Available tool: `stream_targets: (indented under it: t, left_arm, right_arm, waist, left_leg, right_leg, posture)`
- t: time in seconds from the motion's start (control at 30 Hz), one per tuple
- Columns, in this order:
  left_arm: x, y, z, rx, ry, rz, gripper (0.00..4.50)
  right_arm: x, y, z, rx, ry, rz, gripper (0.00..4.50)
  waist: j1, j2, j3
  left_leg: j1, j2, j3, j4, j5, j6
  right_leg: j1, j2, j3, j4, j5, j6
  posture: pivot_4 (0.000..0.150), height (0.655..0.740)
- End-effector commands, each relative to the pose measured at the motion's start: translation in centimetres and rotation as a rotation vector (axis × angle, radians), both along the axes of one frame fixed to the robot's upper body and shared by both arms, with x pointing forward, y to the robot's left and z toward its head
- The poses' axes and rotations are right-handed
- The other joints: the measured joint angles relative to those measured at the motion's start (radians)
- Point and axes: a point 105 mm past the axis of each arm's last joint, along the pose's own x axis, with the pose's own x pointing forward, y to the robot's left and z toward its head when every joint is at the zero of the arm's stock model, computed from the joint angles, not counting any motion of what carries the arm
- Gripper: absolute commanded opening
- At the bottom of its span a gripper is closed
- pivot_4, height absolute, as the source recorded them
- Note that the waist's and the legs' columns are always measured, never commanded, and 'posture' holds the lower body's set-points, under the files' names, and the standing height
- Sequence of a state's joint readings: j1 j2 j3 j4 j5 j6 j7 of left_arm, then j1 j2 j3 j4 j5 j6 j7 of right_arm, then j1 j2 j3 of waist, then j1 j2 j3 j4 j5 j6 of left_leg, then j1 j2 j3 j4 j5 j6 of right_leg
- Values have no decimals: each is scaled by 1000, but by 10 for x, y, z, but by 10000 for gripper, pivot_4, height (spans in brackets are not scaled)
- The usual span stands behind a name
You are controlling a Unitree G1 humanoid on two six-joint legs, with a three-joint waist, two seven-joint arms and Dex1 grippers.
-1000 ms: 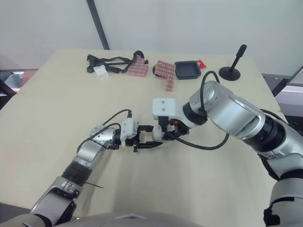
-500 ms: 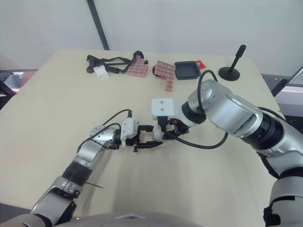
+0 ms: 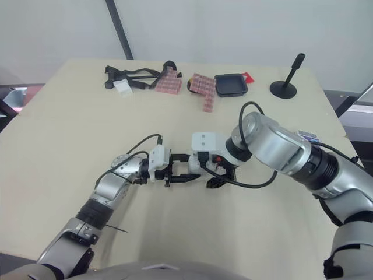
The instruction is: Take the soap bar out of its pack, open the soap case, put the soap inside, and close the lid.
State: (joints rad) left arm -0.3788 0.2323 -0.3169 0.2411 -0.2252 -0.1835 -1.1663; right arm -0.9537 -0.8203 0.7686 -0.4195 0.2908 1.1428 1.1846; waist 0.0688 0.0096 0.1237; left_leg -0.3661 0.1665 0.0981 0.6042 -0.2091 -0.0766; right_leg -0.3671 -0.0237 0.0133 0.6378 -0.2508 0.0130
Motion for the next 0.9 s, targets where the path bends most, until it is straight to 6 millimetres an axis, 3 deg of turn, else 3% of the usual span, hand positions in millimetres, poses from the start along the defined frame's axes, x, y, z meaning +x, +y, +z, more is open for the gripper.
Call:
stream_targets:
  t: [0.03, 0.23, 0.4, 0.6, 0.7, 0.73, 0.9]
  left_arm:
    - [1, 2, 3, 1, -18, 9, 18954]
    - [0, 2, 3, -1, -17, 10, 18954]
    - [0, 6, 3, -4, -10, 9, 18954]
    - [-2, 10, 4, -19, 10, -3, 18954]
    - [-4, 10, 4, -16, 9, -20, 18954]
    - [-4, 10, 4, -16, 8, -24, 18954]
    - [-4, 11, 7, -22, 10, -38, 18954]
  right_arm:
    - [2, 1, 14, 36, -46, 10, 44824]
    - [-3, -16, 11, 96, -20, -61, 44824]
    - [-15, -31, 15, 325, 16, -127, 44824]
    - [-22, -70, 10, 551, -69, -181, 44824]
    - [-26, -77, 9, 656, -103, -196, 44824]
    - [-27, -79, 10, 685, -115, -197, 39404]
    - [-28, -91, 14, 768, -223, -159, 23220]
  waist:
    - [2, 0, 0]
    - [11, -1, 0]
    - [12, -1, 0]
    - [11, -1, 0]
    - [4, -1, 0]
    - [2, -1, 0]
    - [-1, -1, 0]
  left_leg:
    - [-1, 0, 0, 0, 0, 0]
    - [-4, 0, 0, 0, 0, 0]
    - [-4, 0, 0, 0, -1, -1]
    - [-7, 0, -1, 0, -1, 0]
    - [-7, 0, -1, 1, -1, 1]
    - [-7, 0, -1, 1, -1, 1]
    - [-7, 0, -1, 2, -4, 7]
  right_leg:
    - [-1, 0, 0, 0, 0, 0]
    - [-3, 0, -1, -1, 0, 0]
    - [-4, 0, 0, -2, 0, 0]
    - [-5, -1, -1, -3, 0, 0]
    - [-6, -1, -1, -3, 0, 0]
    - [-6, 0, -1, -2, 0, 0]
    - [-7, -1, -1, -1, 0, 0]
  posture:
    - [1500, 7400]
    - [1500, 7400]
    - [1500, 7400]
    - [1500, 7400]
    - [1500, 7400]
    - [1500, 7400]
    - [1500, 7400]
